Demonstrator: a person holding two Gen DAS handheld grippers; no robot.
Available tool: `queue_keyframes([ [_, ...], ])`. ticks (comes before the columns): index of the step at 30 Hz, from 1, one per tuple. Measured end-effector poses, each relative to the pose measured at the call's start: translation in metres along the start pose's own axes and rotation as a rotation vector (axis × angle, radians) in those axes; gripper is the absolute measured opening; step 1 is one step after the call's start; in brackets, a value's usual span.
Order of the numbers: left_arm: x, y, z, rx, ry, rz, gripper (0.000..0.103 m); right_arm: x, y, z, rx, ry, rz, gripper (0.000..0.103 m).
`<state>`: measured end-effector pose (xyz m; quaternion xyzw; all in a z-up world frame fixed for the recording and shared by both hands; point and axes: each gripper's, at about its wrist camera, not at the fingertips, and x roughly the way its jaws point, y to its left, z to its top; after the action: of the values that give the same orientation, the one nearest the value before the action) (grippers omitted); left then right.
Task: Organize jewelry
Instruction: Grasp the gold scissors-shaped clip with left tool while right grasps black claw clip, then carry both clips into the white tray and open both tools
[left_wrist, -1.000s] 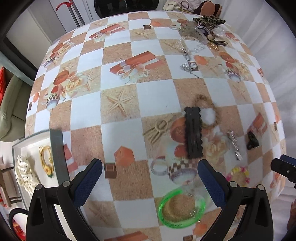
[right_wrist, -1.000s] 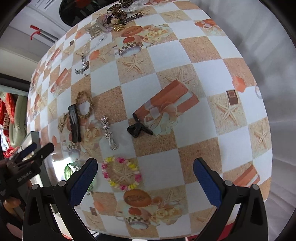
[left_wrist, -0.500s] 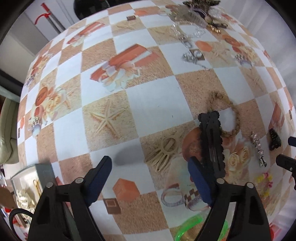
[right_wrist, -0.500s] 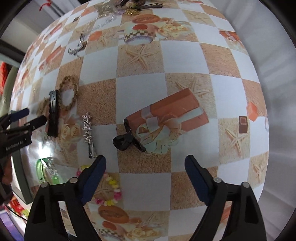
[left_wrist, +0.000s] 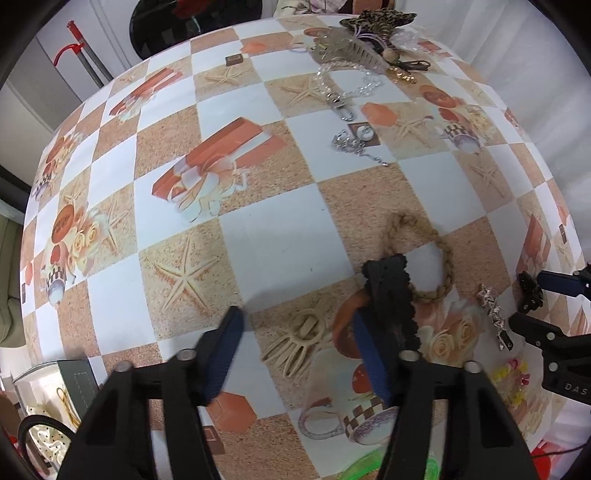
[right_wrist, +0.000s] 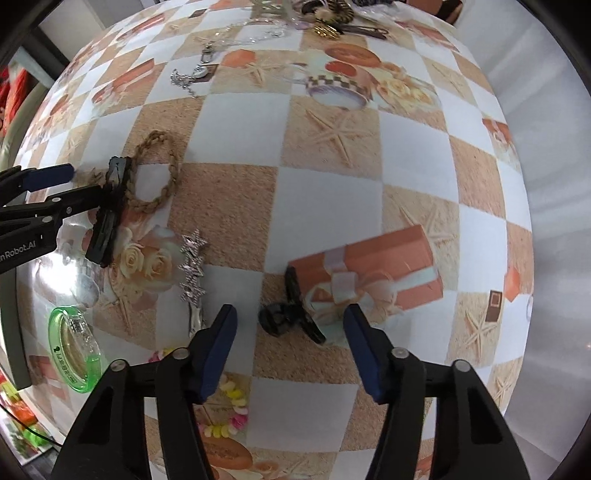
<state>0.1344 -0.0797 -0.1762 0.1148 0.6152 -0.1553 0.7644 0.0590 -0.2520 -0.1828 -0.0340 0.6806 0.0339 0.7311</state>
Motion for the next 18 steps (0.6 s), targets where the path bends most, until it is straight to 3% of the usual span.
queue_keyframes([
  [3, -0.003, -0.006, 0.002, 0.007, -0.002, -0.004, 0.039, -0.002, 0.006, 0.004, -0.008, -0.008, 0.003, 0.048],
  [4, -0.003, -0.007, 0.003, 0.007, 0.0, -0.004, 0.038, -0.003, 0.008, 0.005, -0.011, -0.01, 0.004, 0.044],
  [6, -0.008, -0.006, -0.009, 0.005, -0.001, -0.006, 0.026, -0.004, 0.016, 0.007, -0.016, -0.017, 0.0, 0.029],
  [7, -0.009, -0.006, -0.009, 0.002, -0.001, -0.007, 0.024, -0.005, 0.019, 0.009, -0.017, -0.02, -0.007, 0.029],
  [11, -0.013, 0.001, -0.022, -0.024, 0.007, -0.029, 0.024, -0.009, 0.025, 0.012, 0.006, -0.04, 0.002, 0.025],
  [18, -0.031, 0.01, -0.039, -0.083, 0.0, -0.049, 0.024, -0.031, -0.001, 0.006, 0.09, -0.047, 0.071, 0.025],
])
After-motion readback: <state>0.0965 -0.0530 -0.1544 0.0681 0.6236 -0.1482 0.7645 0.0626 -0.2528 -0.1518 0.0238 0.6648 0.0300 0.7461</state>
